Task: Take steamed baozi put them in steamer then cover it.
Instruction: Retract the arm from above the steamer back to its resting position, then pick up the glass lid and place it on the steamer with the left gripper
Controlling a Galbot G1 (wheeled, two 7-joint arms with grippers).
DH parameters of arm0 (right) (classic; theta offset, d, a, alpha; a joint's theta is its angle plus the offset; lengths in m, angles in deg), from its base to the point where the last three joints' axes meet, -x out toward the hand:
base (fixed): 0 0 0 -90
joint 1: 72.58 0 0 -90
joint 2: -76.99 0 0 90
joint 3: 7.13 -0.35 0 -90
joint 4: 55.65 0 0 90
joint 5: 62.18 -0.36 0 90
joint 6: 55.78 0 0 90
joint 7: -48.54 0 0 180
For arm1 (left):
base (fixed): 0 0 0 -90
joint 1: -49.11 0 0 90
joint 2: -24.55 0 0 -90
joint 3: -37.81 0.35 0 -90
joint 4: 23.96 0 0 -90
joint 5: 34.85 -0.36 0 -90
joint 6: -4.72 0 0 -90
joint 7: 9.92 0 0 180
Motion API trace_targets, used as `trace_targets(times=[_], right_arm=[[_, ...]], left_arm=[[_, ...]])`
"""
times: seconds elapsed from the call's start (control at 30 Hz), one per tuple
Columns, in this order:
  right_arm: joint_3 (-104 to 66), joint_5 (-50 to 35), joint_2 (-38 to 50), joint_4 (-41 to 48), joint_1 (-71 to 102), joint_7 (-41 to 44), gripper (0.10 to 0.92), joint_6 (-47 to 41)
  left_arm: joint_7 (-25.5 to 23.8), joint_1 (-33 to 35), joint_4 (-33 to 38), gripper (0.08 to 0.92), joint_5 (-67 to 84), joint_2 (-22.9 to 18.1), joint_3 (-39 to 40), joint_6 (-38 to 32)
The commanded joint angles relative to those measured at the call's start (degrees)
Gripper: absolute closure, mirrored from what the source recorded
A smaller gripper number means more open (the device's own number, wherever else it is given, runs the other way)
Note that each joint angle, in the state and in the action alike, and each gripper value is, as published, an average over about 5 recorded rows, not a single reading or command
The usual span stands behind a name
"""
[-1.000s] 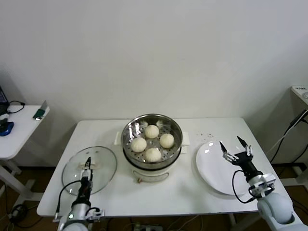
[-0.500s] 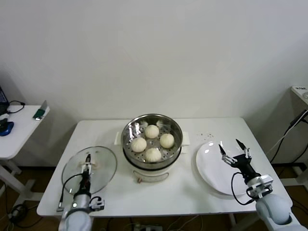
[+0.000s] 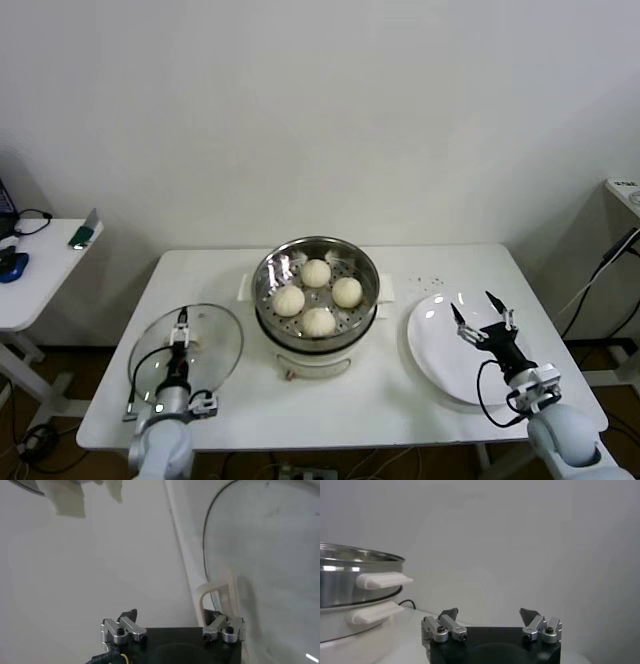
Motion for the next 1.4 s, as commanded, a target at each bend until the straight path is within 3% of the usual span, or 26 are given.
trace_targets(times=[0.03, 0.53, 0.83, 1.1, 1.4], right_arm=[[0.05, 1.28, -0.82, 1.11, -0.17, 0.40, 0.203, 0.30], [-0.25, 2.56, -2.06, 2.36, -0.21, 1.28, 0.203, 1.28], [-1.03, 2.81, -2.08, 3.88, -0.43, 1.66, 0.203, 2.14], [-0.70, 3.02, -2.08, 5.89, -1.84, 1.66, 0.203, 2.80], [0.96, 2.85, -0.99, 8.07, -4.01, 2.31, 0.203, 3.35]], left_arm=[[1.48, -2.81, -4.68, 0.186, 3.24, 0.25, 0.36, -0.71], [2.44, -1.05, -1.59, 0.588, 6.43, 0.58, -0.21, -2.06], [0.52, 3.56, 9.10, 0.825, 10.09, 3.30, -0.44, -0.21], [-3.75, 11.99, 25.32, 0.842, 12.62, 8.09, -1.84, 4.36], [-7.80, 18.11, 38.81, 0.842, 17.52, 14.10, -3.67, 10.17]])
